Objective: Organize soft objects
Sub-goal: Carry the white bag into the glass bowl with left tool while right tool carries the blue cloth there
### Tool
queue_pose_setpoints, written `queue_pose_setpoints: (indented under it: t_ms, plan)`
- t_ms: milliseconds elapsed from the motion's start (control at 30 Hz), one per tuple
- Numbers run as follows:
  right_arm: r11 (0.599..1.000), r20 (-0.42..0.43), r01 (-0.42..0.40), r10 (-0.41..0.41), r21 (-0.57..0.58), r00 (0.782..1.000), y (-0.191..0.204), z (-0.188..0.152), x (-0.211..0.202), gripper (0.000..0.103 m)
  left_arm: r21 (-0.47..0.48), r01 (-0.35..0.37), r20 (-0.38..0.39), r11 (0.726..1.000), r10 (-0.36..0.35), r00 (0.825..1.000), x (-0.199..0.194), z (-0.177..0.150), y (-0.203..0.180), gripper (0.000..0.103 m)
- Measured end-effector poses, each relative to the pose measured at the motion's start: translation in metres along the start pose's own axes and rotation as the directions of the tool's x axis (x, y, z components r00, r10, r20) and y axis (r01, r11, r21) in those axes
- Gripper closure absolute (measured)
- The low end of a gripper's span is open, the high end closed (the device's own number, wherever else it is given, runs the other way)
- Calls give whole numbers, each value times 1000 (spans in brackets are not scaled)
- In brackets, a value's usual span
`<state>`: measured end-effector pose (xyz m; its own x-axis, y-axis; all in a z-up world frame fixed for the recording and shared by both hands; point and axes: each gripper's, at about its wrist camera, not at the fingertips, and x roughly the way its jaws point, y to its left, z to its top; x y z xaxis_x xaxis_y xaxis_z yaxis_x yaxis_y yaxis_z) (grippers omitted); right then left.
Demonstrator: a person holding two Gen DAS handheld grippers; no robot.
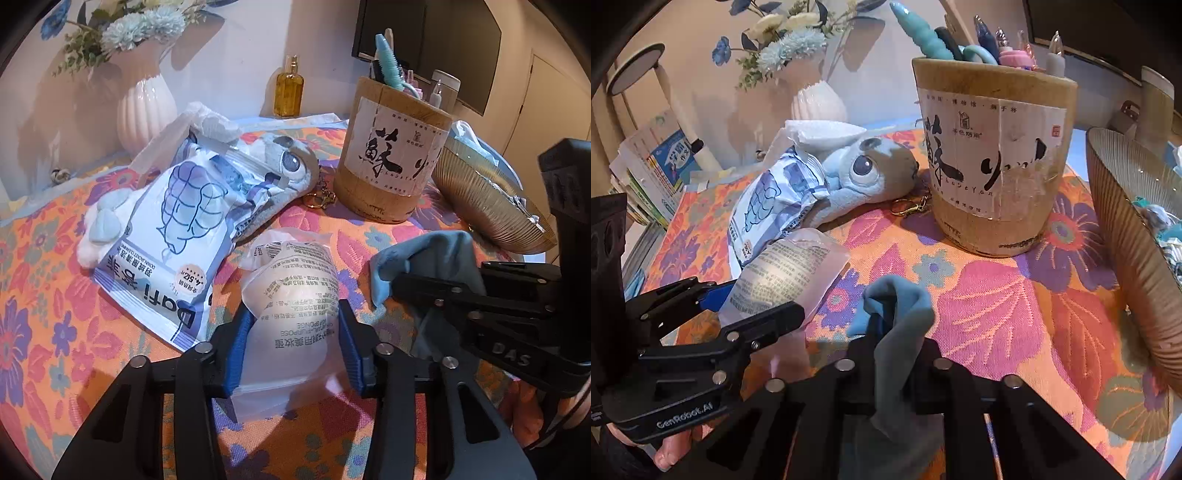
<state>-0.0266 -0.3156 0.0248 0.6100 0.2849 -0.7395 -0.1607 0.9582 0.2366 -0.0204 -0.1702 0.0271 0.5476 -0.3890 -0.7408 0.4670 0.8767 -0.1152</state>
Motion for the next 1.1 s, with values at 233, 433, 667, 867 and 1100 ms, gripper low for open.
queue_pose_setpoints:
  t_ms: [233,433,667,867,1100]
  plan:
    - [999,127,7,-12,40,992,-13,3,-54,97,-13,46,96,999,-45,994,-28,6,-9,67]
    - [992,312,49,-84,117,947,-40,25,-137,97,34,80,243,996,-86,966,-85,41,-37,67]
    - [954,449,152,-257,257,856,-93,54,-218,97,135,163,329,977,-199,923,-112,107,-98,67]
    - [878,403,195,-385,437,831,-159,66,-230,97,203,260,239,944,-305,922,-72,145,-162,67]
    - [800,248,261,-447,539,859,-207,66,-194,97,212,327,110,921,-355,928,-12,153,-202,67]
